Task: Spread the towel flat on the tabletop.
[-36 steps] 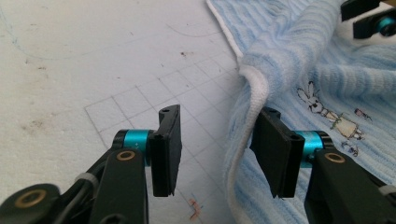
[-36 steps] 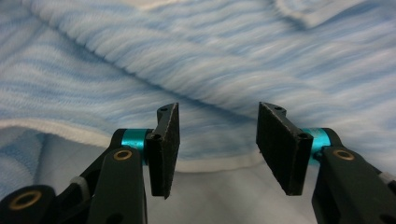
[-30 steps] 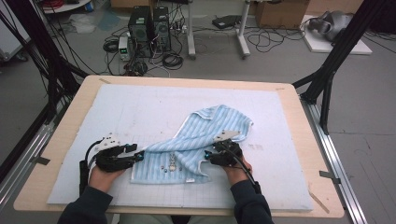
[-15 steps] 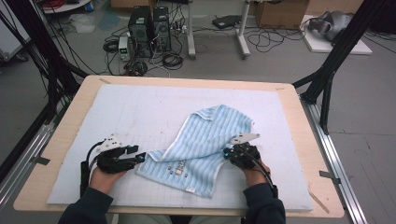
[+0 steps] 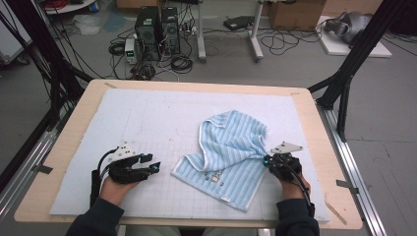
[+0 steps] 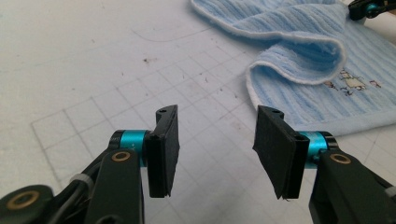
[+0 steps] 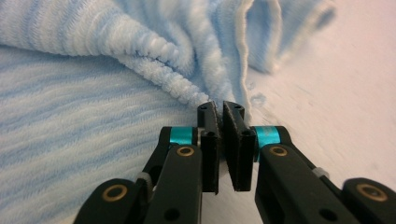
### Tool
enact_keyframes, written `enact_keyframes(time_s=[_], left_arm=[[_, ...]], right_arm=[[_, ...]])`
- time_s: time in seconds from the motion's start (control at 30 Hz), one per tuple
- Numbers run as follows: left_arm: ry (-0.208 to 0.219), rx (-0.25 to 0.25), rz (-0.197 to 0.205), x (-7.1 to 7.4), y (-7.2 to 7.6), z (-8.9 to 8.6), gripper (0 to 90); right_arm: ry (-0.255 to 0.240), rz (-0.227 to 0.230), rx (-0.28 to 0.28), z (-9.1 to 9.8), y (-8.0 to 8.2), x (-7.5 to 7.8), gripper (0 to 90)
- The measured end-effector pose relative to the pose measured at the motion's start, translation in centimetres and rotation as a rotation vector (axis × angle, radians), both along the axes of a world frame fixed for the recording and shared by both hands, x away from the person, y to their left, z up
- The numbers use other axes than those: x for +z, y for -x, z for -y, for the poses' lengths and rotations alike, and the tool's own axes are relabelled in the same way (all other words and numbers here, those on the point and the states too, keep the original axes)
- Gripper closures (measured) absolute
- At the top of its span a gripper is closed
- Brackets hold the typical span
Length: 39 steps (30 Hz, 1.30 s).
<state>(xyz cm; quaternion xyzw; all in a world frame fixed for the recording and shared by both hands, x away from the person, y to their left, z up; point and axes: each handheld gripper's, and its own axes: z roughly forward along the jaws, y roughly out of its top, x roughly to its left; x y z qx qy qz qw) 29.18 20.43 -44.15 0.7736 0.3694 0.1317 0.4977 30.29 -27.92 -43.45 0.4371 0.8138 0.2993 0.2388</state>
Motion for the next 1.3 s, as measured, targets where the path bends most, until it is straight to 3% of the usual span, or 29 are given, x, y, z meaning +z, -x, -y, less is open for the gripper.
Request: enact_keyframes(time_s=[0.07, 0.17, 0.27, 0.33, 0.4, 0.57, 0.7, 0.93, 1.07, 1.2, 1.3], left_arm=[[0.023, -0.005, 0.003, 0.1, -0.4, 0.4, 49.7], [0.022, -0.023, -0.004, 0.1, -0.9, 1.5, 48.9], [0.061, -0.061, 0.004, 0.6, -1.5, 2.8, 48.5], [0.085, -0.085, 0.008, 1.0, -2.2, 3.9, 48.2], [0.079, -0.101, 0.02, 1.3, -2.9, 5.4, 47.6], [0.095, -0.148, -0.015, 1.2, -5.2, 9.0, 46.8], [0.11, -0.142, -0.026, 0.9, -6.6, 10.8, 46.0], [0.066, -0.128, -0.06, 0.5, -8.2, 12.7, 44.2], [-0.018, -0.142, -0.066, 0.5, -8.4, 14.1, 45.3], [-0.085, -0.131, -0.073, 0.2, -8.8, 15.2, 52.3], [-0.103, -0.114, -0.097, -0.2, -9.1, 15.6, 64.2]], right_arm=[[-0.016, 0.007, -0.006, 0.4, 0.2, -0.2, 78.5], [-0.067, 0.033, -0.018, 0.7, 0.6, -0.2, 67.4], [-0.113, 0.068, -0.029, 0.8, 1.2, 0.0, 57.8], [-0.14, 0.085, -0.03, 0.8, 1.5, 0.2, 54.7], [-0.149, 0.094, -0.023, 0.7, 1.8, 0.4, 52.8], [-0.155, 0.103, -0.002, 0.1, 2.3, 0.4, 50.5], [-0.172, 0.104, 0.012, 0.1, 2.3, 0.2, 50.5], [-0.184, 0.104, 0.026, -0.2, 2.2, 0.1, 50.3], [-0.187, 0.103, 0.035, -0.2, 2.2, 0.0, 50.0], [-0.193, 0.1, 0.034, -0.1, 2.2, -0.1, 49.7], [-0.197, 0.099, 0.035, -0.1, 2.3, -0.1, 49.5]])
